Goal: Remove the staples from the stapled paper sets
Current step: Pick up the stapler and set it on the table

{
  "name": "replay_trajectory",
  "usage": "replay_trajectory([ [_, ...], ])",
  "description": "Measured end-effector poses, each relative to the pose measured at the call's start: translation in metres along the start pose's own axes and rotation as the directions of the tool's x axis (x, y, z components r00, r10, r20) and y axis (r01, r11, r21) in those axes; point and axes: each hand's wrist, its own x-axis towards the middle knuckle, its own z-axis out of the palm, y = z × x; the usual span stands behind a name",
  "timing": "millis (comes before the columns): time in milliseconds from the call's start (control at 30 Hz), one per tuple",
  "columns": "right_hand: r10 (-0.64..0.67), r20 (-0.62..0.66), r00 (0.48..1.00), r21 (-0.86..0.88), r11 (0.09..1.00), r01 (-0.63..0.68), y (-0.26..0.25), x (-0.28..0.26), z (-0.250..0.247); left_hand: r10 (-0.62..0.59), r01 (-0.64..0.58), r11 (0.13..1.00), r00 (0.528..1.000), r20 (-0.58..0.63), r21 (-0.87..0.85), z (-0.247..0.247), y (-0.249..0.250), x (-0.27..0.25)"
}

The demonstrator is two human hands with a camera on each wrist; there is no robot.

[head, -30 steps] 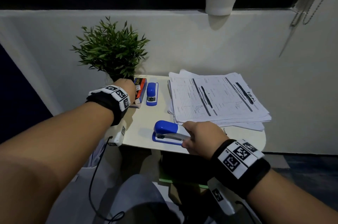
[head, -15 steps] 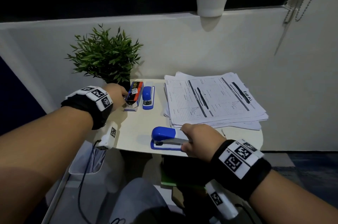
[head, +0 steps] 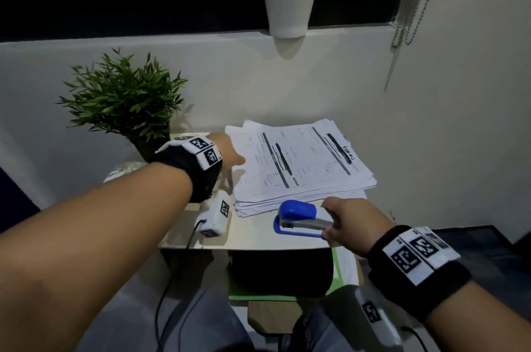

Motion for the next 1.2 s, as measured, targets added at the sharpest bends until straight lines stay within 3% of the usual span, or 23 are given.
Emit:
replay_trajectory([
  [200, 0.011, 0.028, 1.000, 0.009, 1.000, -0.011, 0.000, 0.001, -0.002, -0.153, 0.152, 0.983, 0.988, 0.003, 0.102, 0.004, 0.000, 0.039],
  [333, 0.008, 0.017, 1.000, 0.023, 1.000, -0.008, 0.001, -0.001, 0.000, -0.150, 0.147, 0.986, 0.988, 0.040, 0.082, 0.032, -0.007, 0.092],
  [500, 0.013, 0.007, 1.000, 0.050, 0.999, -0.013, 0.005, -0.001, 0.001, -0.169, 0.171, 0.980, 0.985, -0.024, 0.105, 0.014, 0.014, 0.035],
  [667, 0.003, -0.011, 1.000, 0.092, 0.996, -0.002, 0.006, -0.004, 0.001, -0.198, 0.190, 0.979, 0.972, -0.128, -0.072, 0.016, 0.002, 0.055],
  [900, -0.008, -0.019, 1.000, 0.076, 0.997, 0.009, 0.009, -0.002, 0.004, -0.080, 0.063, 0.990, 0.988, -0.135, -0.124, 0.001, 0.009, 0.040],
  [967, -0.014, -0.007, 1.000, 0.067, 0.998, 0.014, 0.009, -0.002, 0.002, 0.029, -0.046, 0.988, 0.993, -0.117, -0.147, 0.007, 0.020, 0.034],
  [1100, -0.024, 0.096, 0.995, 0.231, 0.973, 0.002, 0.017, -0.001, -0.013, 0.199, -0.203, 0.978, 0.976, 0.089, 0.042, 0.032, 0.041, 0.018],
  [1200, 0.085, -0.051, 0.995, 0.355, 0.933, -0.062, 0.039, 0.011, -0.036, 0.224, -0.236, 0.966, 0.968, 0.114, 0.105, 0.039, 0.040, 0.018],
])
